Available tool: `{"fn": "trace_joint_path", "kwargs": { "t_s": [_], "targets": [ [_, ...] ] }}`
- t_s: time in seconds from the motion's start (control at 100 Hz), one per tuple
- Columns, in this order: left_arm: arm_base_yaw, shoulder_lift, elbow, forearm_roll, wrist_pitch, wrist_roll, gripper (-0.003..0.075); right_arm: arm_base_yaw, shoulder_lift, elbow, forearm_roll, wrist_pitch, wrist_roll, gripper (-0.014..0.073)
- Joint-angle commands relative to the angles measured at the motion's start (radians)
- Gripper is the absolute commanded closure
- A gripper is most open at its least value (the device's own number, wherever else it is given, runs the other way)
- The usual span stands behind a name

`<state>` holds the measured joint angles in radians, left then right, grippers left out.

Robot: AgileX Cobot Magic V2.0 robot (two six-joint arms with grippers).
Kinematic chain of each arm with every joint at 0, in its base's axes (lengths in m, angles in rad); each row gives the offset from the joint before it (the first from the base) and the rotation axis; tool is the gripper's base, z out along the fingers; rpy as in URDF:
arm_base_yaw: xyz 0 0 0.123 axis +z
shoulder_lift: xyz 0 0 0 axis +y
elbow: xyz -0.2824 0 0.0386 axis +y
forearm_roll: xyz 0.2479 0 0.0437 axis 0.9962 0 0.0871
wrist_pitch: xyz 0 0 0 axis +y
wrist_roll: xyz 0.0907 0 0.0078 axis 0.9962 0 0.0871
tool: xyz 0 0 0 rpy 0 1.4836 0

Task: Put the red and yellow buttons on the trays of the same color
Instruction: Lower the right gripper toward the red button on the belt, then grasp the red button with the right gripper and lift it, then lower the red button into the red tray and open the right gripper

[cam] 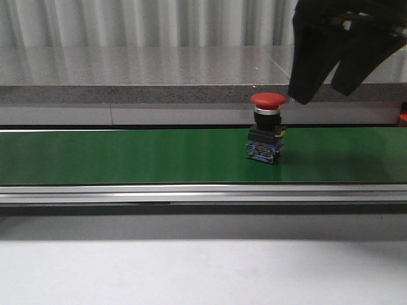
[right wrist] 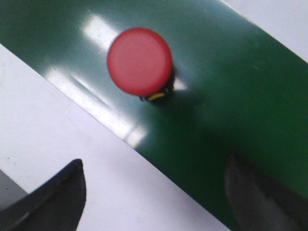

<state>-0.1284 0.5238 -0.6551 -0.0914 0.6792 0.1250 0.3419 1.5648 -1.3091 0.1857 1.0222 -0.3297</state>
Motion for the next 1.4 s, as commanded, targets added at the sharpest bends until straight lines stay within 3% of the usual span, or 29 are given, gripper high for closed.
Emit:
{"fn": "trace_joint_path", "kwargs": {
  "t_s": [0.0, 0.21, 0.32, 0.56, 0.68, 0.81, 1.02, 1.39],
  "targets": [
    [-0.006, 0.005, -0.026, -0.016, -0.07, -0.011, 0.0741, 0.004, 0.005, -0.053, 0.024, -0.023, -0.049, 0.0006],
    [-0.006, 0.005, -0.026, -0.016, -0.07, -0.011, 0.0741, 0.004, 0.056, -0.074, 0.029, -0.109, -0.071, 0.0053],
    [-0.006, 0.005, -0.026, -0.016, -0.07, -0.011, 0.0741, 0.004, 0.076, -0.074, 0.03, -0.146, -0.071, 0.0154],
    [-0.006, 0.005, -0.026, -0.016, -0.07, -0.011, 0.0741, 0.004, 0.085, -0.074, 0.03, -0.186, -0.071, 0.0462],
    [-0.006, 0.005, -0.026, -0.016, -0.07, -0.011, 0.0741, 0.002, 0.067, -0.074, 0.039, -0.207, -0.061, 0.0538],
    [-0.006, 0.005, -0.026, -0.016, -0.07, -0.011, 0.0741, -0.028, 0.011, -0.074, 0.039, -0.23, 0.005, 0.0556],
    [-0.006, 0.005, -0.026, -0.016, -0.07, -0.011, 0.0741, -0.181, -0.086, -0.072, 0.038, -0.216, 0.089, 0.0555],
    [-0.006, 0.005, -0.026, -0.016, -0.07, -0.011, 0.0741, -0.668, -0.132, -0.066, 0.037, -0.186, 0.246, 0.0555]
  ]
}}
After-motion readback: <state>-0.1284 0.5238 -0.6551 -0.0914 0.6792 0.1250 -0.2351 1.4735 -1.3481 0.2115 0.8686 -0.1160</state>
